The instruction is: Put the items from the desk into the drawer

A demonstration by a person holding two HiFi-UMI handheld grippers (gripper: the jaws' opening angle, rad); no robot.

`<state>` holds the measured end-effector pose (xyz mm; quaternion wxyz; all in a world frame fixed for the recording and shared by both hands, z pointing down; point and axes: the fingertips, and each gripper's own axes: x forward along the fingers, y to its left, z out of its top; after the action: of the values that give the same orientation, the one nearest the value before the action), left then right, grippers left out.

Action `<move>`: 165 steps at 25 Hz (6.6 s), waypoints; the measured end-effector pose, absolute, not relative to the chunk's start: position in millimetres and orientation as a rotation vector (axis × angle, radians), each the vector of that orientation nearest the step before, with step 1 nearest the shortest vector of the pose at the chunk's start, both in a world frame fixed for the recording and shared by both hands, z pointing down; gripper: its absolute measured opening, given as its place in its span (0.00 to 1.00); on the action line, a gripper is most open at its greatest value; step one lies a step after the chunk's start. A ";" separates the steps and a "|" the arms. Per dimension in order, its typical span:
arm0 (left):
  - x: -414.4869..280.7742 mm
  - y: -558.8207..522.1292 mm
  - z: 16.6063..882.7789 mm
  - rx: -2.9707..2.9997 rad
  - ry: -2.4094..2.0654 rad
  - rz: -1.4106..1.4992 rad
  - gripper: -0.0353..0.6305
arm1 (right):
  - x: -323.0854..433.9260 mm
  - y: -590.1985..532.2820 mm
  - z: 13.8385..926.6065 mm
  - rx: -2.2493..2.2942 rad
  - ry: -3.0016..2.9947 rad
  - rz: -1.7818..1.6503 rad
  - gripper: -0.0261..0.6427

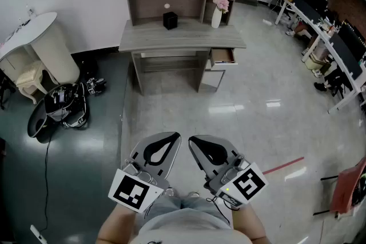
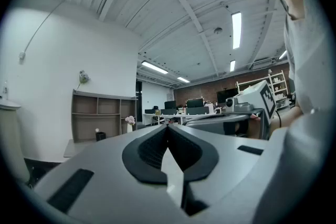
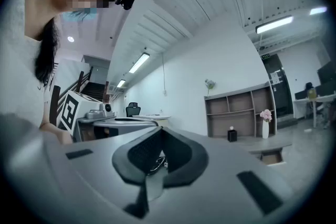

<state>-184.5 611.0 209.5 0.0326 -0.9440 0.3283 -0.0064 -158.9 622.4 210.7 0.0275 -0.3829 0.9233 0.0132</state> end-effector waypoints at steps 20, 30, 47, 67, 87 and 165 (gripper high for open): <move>-237.4 588.5 211.5 -2.888 1.058 -0.005 0.06 | -209.3 601.4 212.4 -1.160 2.849 0.022 0.05; -225.8 525.4 223.7 -2.913 1.018 -0.008 0.06 | -193.1 543.3 229.1 -1.175 2.861 0.007 0.05; -86.8 294.5 193.1 -2.826 1.150 0.019 0.06 | -54.8 309.5 206.1 -0.989 2.914 0.044 0.05; -129.4 14.8 205.8 -2.894 1.122 -0.039 0.06 | -92.6 28.7 213.0 -1.068 2.895 -0.015 0.05; -206.1 -175.0 213.0 -2.890 1.079 -0.052 0.06 | -162.6 -191.3 231.0 -1.142 3.031 -0.023 0.05; -189.2 -284.5 291.9 -2.893 1.536 -0.205 0.07 | -134.8 -332.8 425.7 -0.163 4.080 0.619 0.10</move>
<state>-189.2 -284.5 291.9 -0.0699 -0.8794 0.4668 -0.0625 -134.8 -332.8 425.7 -0.4744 -0.0347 0.8697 0.1319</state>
